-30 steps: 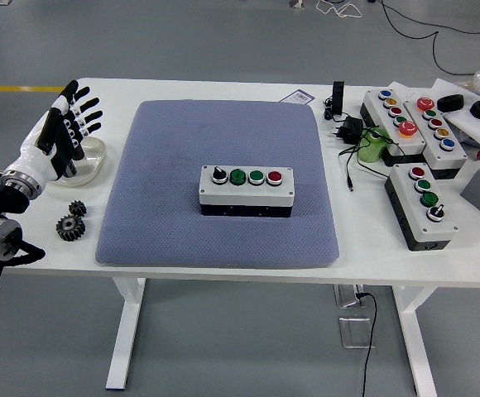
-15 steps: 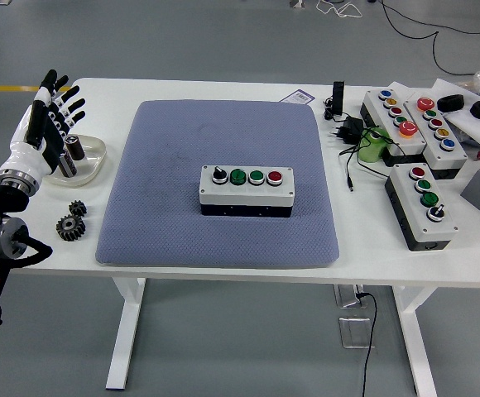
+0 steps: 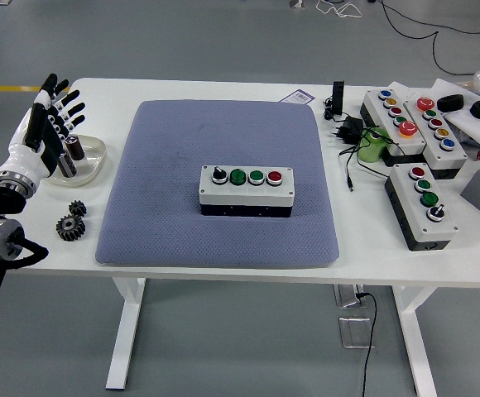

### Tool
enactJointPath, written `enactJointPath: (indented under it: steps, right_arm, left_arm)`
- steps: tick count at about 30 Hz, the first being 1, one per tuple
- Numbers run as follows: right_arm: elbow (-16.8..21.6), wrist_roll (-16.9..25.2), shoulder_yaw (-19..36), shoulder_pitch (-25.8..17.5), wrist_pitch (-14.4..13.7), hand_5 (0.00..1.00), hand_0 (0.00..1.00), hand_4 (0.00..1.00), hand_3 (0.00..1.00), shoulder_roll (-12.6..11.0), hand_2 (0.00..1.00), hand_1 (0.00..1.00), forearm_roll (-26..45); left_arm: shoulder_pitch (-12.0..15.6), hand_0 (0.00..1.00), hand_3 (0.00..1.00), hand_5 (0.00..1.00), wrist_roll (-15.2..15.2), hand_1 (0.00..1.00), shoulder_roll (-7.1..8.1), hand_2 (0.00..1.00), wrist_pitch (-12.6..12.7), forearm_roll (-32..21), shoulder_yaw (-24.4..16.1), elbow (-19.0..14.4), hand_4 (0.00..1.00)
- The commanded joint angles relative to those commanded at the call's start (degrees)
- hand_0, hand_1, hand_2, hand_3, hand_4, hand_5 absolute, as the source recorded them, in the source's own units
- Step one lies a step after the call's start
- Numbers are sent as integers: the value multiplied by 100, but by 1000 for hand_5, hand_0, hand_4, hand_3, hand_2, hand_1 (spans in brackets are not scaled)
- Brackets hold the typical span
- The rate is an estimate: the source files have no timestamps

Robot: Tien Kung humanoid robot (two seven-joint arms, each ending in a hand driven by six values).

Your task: Pick up the button,place it on the desk,press the button,press the button

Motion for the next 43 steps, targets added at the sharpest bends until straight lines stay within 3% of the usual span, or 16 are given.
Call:
enactJointPath:
  steps: [43]
  right_arm:
    - [9, 19, -9, -4, -38, 259, 639, 234, 631, -16, 580, 548, -163]
  left_arm:
    - [13, 903, 954, 998, 115, 906, 13, 941, 53, 92, 88, 62, 727]
